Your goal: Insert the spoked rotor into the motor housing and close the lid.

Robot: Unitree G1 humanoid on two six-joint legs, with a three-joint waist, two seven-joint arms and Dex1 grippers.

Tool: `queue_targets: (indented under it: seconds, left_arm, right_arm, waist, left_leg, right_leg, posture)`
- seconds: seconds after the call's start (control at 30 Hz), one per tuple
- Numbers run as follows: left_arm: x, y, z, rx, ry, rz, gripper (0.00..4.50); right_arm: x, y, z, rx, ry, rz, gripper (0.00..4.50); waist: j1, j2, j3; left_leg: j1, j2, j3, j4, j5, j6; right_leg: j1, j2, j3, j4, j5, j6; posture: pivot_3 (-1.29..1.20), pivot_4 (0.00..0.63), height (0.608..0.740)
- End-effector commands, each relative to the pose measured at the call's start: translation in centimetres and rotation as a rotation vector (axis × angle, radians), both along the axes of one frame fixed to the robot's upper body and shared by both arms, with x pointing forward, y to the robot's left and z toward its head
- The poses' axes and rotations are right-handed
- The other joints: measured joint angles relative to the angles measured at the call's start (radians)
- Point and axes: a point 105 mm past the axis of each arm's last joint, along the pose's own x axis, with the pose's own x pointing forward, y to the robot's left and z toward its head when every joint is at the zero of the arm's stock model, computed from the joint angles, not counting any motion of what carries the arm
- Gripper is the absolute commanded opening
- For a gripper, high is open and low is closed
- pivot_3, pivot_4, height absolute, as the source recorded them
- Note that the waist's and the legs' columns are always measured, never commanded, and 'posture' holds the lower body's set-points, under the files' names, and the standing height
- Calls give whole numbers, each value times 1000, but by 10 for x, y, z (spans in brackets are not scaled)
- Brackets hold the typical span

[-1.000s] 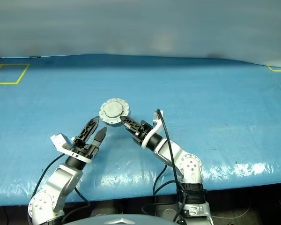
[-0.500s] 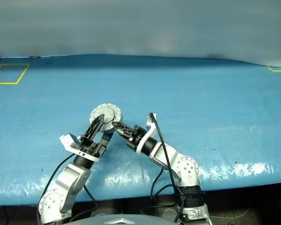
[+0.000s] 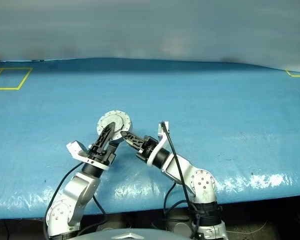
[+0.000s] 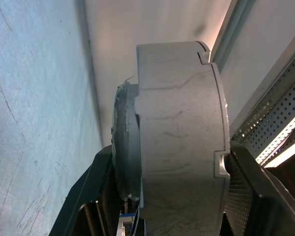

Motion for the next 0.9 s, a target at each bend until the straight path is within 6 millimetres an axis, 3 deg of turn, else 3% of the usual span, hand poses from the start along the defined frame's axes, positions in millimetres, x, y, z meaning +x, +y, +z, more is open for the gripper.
queue_targets:
  seconds: [0.03,0.13,0.23,0.43,0.67,0.9]
  left_arm:
    - [7,4,8,10,-28,43,2418]
    - [15,7,6,75,-24,52,2418]
    - [31,14,6,134,-21,61,2418]
    - [75,32,2,337,-13,52,2418]
    - [131,47,17,442,-32,75,2418]
    - [174,43,25,522,-23,97,2418]
  right_arm:
    - [-4,-5,21,2,-142,-18,2488]
    - [-2,-10,21,-54,-185,-53,3494]
    - [-4,-13,13,-237,-300,-55,4487]
    - [-3,-23,-2,-476,-442,-114,4500]
    - [8,-42,-21,-871,-736,-257,4500]
    - [9,-46,-43,-984,-769,-254,4500]
  waist:
    - [0,0,0]
    - [1,0,0]
    - [5,0,0]
    - [18,0,0]
    - [29,0,0]
    - [37,-1,0]
  left_leg:
    - [0,0,0,0,0,0]
    - [1,-1,-1,0,0,0]
    - [0,-1,-2,1,1,-1]
    - [0,-1,-2,1,2,-3]
    - [-2,-3,-3,1,2,-4]
    - [-7,-4,-10,2,4,-7]
  right_leg:
    - [0,0,0,0,0,0]
    - [0,1,0,0,0,0]
    - [1,1,-1,0,0,1]
    - [1,2,-3,1,0,1]
    - [0,0,-5,0,0,0]
    - [-1,0,-12,0,0,0]
  posture:
    - [0,150,740]
    - [0,150,740]
    - [0,150,740]
    - [0,150,740]
    - [0,150,740]
    - [0,150,740]
